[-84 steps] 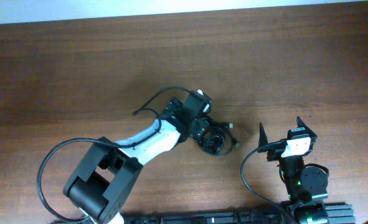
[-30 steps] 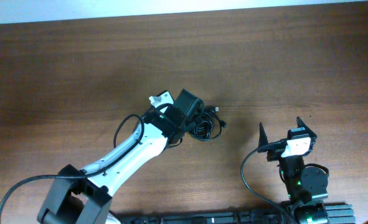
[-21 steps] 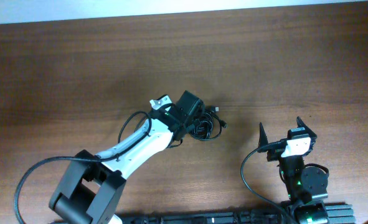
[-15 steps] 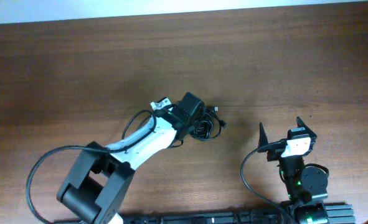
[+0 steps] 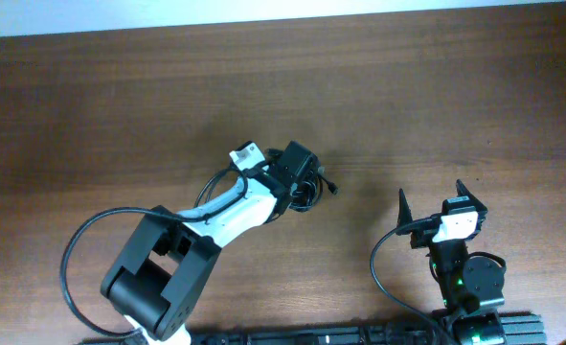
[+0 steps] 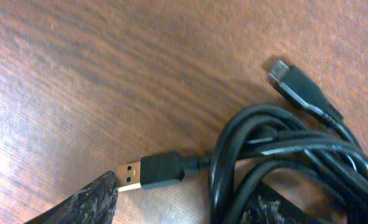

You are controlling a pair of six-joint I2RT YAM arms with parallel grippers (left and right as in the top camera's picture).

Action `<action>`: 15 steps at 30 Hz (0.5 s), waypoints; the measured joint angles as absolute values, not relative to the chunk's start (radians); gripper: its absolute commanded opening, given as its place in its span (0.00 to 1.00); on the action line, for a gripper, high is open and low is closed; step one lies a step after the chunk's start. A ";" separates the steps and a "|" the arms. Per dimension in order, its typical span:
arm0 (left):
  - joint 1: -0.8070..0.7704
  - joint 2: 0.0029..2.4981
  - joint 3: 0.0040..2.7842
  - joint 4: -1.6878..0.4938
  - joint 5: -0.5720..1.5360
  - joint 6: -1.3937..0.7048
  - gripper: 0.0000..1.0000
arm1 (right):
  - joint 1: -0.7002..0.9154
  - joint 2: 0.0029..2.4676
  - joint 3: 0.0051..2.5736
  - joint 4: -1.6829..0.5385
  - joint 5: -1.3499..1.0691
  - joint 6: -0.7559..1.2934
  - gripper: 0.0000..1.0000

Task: Untangle cables
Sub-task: 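Close the left gripper on the black cable bundle, then lift the cable bundle with the left gripper toward the right arm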

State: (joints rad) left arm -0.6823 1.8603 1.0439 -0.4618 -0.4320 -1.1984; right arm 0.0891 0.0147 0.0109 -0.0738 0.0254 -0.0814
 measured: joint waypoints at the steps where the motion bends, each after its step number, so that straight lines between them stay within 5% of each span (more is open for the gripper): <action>1: -0.682 1.866 1.044 -0.455 -0.447 -1.198 0.00 | 0.089 0.015 0.011 -0.074 0.025 -0.083 0.99; 10: -0.681 1.870 1.044 -0.402 -0.500 -1.098 0.00 | 0.089 0.015 0.011 -0.074 0.025 -0.082 0.99; 13: -0.677 1.811 1.040 -0.262 -0.282 -0.627 0.04 | 0.089 0.015 0.011 -0.074 0.025 -0.082 0.99; 14: -0.678 1.781 1.040 -0.255 -0.216 -0.516 0.09 | 0.089 0.015 0.011 -0.074 0.025 -0.082 0.99; 15: -0.678 1.751 1.040 -0.252 -0.126 -0.393 0.68 | 0.089 0.015 0.011 -0.074 0.025 -0.082 0.99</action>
State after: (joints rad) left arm -0.6781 1.7508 1.0397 -0.2520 -0.1265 -0.3927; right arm 0.0891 0.0147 0.0109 -0.0738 0.0250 -0.0822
